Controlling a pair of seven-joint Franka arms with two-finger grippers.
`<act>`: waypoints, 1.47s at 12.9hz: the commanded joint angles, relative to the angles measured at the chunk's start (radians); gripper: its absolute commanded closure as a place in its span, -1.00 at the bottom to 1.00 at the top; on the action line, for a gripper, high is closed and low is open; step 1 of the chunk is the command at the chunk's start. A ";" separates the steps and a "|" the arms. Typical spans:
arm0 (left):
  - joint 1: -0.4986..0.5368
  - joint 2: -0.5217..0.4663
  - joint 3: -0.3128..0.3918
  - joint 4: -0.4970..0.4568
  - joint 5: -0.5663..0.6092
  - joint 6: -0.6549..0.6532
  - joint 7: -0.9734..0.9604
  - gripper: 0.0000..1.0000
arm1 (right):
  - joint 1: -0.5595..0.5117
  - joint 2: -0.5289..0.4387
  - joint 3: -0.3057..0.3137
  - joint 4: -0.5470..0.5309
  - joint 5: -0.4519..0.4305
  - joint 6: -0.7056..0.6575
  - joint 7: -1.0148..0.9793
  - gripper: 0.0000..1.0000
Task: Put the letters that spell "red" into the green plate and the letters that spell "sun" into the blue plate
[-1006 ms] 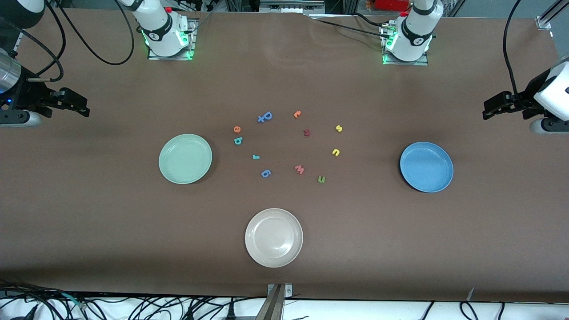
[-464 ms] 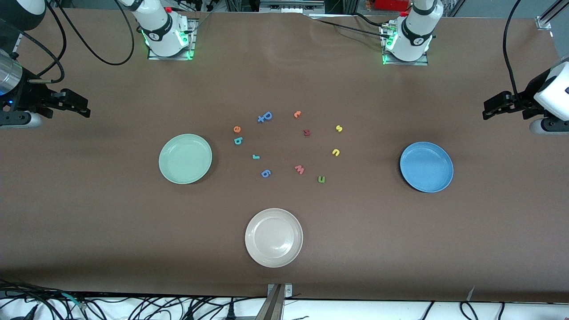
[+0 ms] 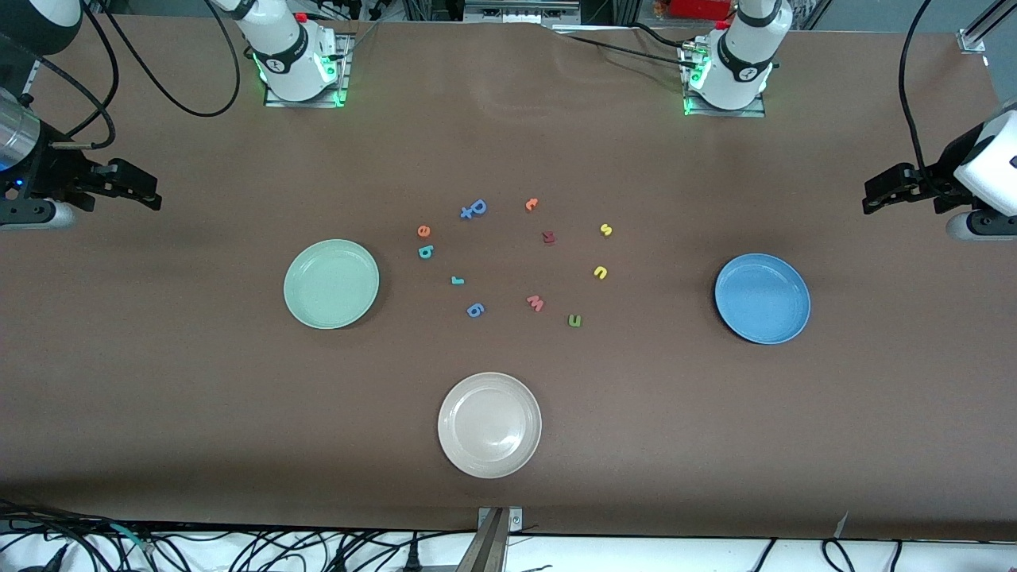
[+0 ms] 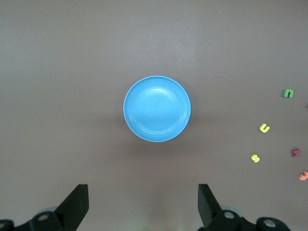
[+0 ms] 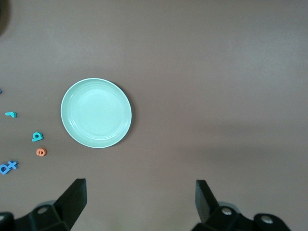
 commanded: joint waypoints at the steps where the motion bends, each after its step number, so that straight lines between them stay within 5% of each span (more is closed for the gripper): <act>1: 0.007 0.006 -0.005 0.014 -0.006 0.001 0.020 -1.00 | -0.006 0.006 0.000 0.017 0.016 -0.013 0.006 -1.00; 19: 0.015 0.007 -0.004 0.008 0.000 0.013 0.020 -1.00 | 0.059 0.064 0.016 0.015 0.015 -0.056 0.009 -1.00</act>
